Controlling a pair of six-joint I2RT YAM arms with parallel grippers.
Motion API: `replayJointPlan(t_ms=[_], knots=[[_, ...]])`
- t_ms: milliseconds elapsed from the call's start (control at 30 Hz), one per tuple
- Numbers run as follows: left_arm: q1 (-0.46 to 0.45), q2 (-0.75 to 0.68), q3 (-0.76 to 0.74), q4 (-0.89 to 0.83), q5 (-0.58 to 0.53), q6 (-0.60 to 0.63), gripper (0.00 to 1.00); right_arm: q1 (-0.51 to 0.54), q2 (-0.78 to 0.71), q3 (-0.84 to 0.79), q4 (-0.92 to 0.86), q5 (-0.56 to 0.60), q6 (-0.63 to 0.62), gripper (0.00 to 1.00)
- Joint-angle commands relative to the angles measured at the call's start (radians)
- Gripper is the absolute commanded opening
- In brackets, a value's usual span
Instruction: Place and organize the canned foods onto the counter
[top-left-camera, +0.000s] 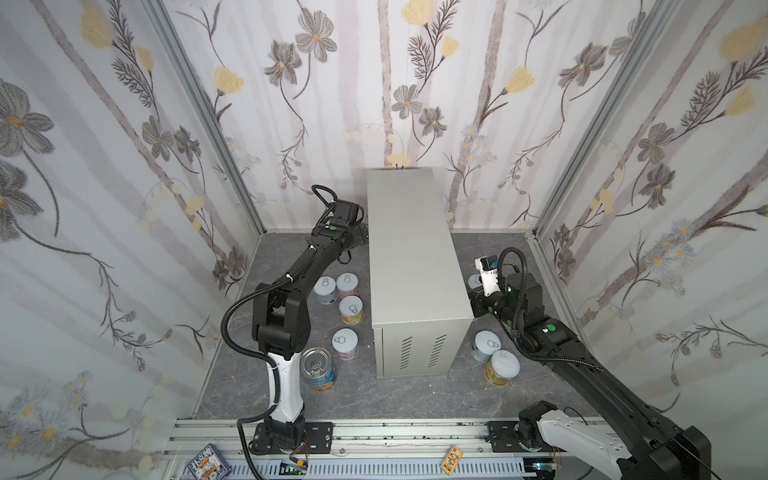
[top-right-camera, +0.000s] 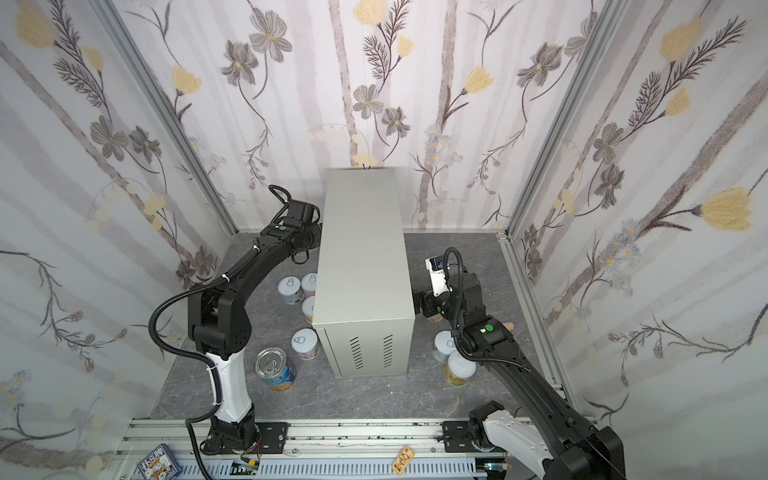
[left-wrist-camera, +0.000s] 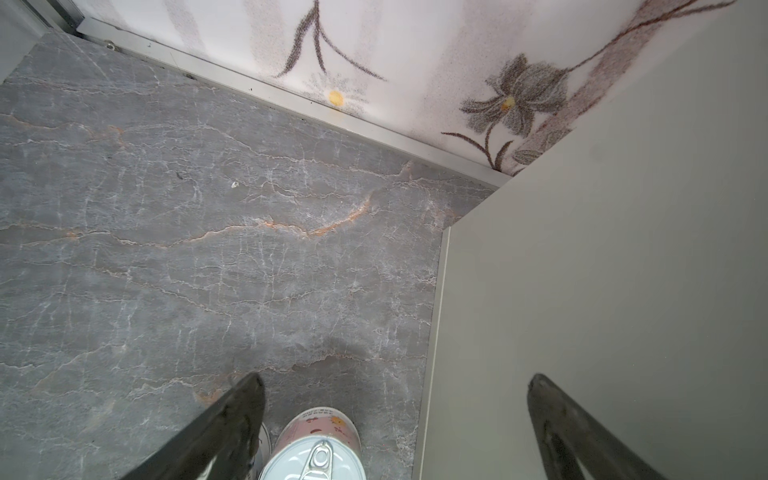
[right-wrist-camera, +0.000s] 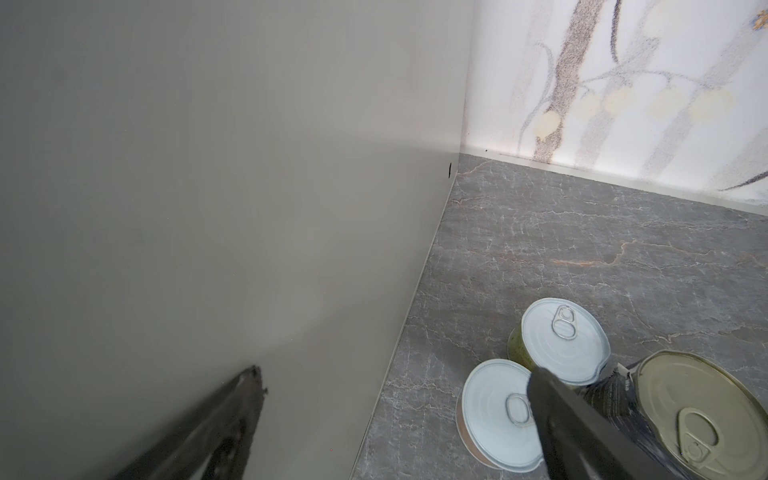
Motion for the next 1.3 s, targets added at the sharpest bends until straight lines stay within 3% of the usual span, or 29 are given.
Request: replayJointPlan(t_ms=[0, 467, 667, 867, 1033, 1267], knots=[[-0.008, 0.024, 0.034, -0.008, 0.028, 0.005, 1.0, 0.005, -0.009, -0.01, 0.066, -0.019, -0.002, 1.0], [-0.011, 0.127, 0.181, -0.067, 0.034, 0.018, 1.0, 0.005, -0.044, -0.065, 0.106, 0.021, 0.011, 1.0], [-0.011, 0.087, 0.152, -0.075, -0.075, 0.018, 1.0, 0.005, -0.052, -0.064, 0.104, 0.078, 0.035, 1.0], [0.015, -0.111, 0.024, -0.051, -0.181, 0.056, 1.0, 0.004, -0.087, -0.072, 0.107, 0.287, 0.087, 1.0], [0.006, -0.376, -0.24, -0.049, -0.272, 0.043, 1.0, -0.004, -0.108, -0.09, 0.131, 0.522, 0.17, 1.0], [-0.078, -0.746, -0.579, -0.228, -0.334, -0.098, 1.0, -0.021, -0.115, -0.115, 0.221, 0.592, 0.211, 1.0]])
